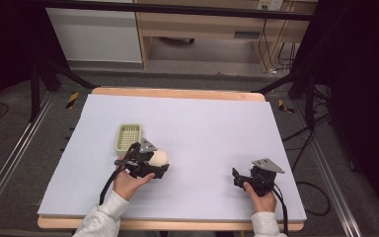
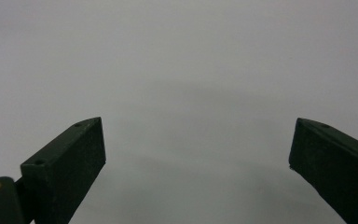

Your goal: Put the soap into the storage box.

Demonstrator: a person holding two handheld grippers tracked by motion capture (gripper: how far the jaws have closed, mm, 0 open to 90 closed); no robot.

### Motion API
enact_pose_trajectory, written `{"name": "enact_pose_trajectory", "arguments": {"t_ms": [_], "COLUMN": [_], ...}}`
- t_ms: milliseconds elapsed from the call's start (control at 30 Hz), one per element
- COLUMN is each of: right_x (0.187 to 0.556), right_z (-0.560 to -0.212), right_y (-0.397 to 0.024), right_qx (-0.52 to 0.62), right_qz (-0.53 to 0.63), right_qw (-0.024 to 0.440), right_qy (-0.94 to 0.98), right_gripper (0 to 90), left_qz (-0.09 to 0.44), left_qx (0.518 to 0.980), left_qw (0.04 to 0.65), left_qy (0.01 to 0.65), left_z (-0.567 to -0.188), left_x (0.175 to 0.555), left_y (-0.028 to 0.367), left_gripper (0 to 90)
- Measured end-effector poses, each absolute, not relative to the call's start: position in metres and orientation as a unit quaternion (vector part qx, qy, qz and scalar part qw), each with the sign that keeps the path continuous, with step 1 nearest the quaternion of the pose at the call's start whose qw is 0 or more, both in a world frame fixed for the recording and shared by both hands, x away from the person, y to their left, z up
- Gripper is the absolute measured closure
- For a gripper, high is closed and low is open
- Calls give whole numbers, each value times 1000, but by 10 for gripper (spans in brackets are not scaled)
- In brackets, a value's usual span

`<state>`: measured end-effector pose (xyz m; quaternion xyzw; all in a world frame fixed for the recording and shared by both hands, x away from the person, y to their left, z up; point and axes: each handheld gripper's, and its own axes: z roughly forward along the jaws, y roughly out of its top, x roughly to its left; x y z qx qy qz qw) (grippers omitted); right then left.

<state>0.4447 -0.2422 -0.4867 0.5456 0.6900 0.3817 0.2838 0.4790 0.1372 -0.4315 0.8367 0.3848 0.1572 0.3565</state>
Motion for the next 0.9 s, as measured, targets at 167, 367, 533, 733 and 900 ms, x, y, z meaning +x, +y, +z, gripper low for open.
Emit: {"name": "enact_pose_trajectory", "arguments": {"t_ms": [167,367,533,733,900], "right_x": [445,445,445,445,445], "right_z": [-487,-487,-487,-487,-487], "right_y": [-242,-242,-242,-242,-242], "right_qx": [545,545,545,545,543], "right_qz": [382,382,381,381,382], "right_qw": [283,282,284,283,286], "right_qy": [690,691,691,691,691], "right_gripper": [41,41,41,41,41], "left_qz": [161,165,169,172,177], "left_qx": [830,819,812,807,806], "left_qw": [362,366,371,370,367], "left_qy": [393,409,418,427,429], "left_z": [-429,-425,-421,-421,-420], "left_x": [480,484,486,489,492], "left_y": [147,160,168,175,179], "left_gripper": [239,240,240,239,240]}}
